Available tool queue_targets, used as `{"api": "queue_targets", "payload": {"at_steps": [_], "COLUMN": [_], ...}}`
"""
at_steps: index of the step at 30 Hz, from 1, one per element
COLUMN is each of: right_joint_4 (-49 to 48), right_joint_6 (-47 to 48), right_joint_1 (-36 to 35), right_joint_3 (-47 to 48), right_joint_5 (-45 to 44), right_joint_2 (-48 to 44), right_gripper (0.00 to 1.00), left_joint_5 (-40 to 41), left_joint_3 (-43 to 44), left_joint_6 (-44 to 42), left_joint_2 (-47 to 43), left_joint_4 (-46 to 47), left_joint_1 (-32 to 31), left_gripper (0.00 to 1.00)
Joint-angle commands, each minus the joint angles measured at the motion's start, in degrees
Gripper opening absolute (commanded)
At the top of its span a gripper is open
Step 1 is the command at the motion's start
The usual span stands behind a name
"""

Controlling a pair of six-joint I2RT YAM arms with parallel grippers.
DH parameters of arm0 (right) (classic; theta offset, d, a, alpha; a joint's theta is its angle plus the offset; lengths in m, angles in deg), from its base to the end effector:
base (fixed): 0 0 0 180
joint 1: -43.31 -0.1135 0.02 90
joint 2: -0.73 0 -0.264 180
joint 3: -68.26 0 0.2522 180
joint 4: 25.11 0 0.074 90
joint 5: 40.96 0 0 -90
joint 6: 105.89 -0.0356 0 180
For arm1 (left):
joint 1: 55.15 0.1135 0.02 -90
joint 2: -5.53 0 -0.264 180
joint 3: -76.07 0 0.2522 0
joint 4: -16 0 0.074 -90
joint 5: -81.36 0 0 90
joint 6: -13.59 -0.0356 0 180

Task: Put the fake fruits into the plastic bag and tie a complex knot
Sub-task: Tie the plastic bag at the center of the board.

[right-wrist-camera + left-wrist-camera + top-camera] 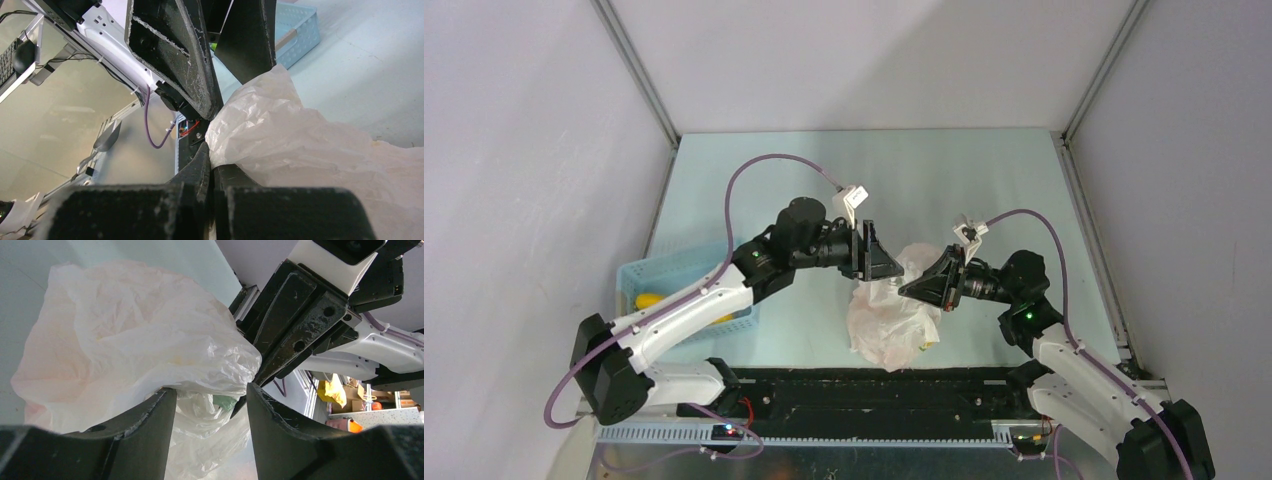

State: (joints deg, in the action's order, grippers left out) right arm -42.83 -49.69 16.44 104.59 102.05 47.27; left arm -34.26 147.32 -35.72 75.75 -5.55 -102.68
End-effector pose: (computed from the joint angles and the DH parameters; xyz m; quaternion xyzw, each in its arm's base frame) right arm 0.1488 0.1073 0.2729 -0.2993 0.6092 0.5938 0.4321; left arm 0.1792 -0.2185 0.3293 0.1739 0.7923 -0.5176 0.2722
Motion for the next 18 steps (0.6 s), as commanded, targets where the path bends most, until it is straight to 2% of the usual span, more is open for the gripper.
{"api": "queue_targets", "payload": {"at_steps": [1,10,18], "right_joint_4": [-0.9,-1.1,-1.0], "right_joint_6": [1.3,1.2,1.2], "right_joint_1": [0.1,0.1,0.2], "right_joint_3": [0.2,0.3,0.2], "right_joint_5": [0.1,0.0,0.0], "right_joint_2": [-0.7,-0.5,-0.4], "right_gripper": [0.0,0.0,0.0], "left_joint_5": [0.6,0.3,0.5], "left_joint_3": [0.0,-1.4,-1.7], "left_joint_6": [-0.5,0.0,0.8], "left_joint_2": [-0.1,-0.6,-0.2], "left_joint_4": [-1.9,-1.4,-0.3], "left_joint_1": [-0.6,-0.8,-0.8], "left_gripper": [0.58,0.58,0.46]}}
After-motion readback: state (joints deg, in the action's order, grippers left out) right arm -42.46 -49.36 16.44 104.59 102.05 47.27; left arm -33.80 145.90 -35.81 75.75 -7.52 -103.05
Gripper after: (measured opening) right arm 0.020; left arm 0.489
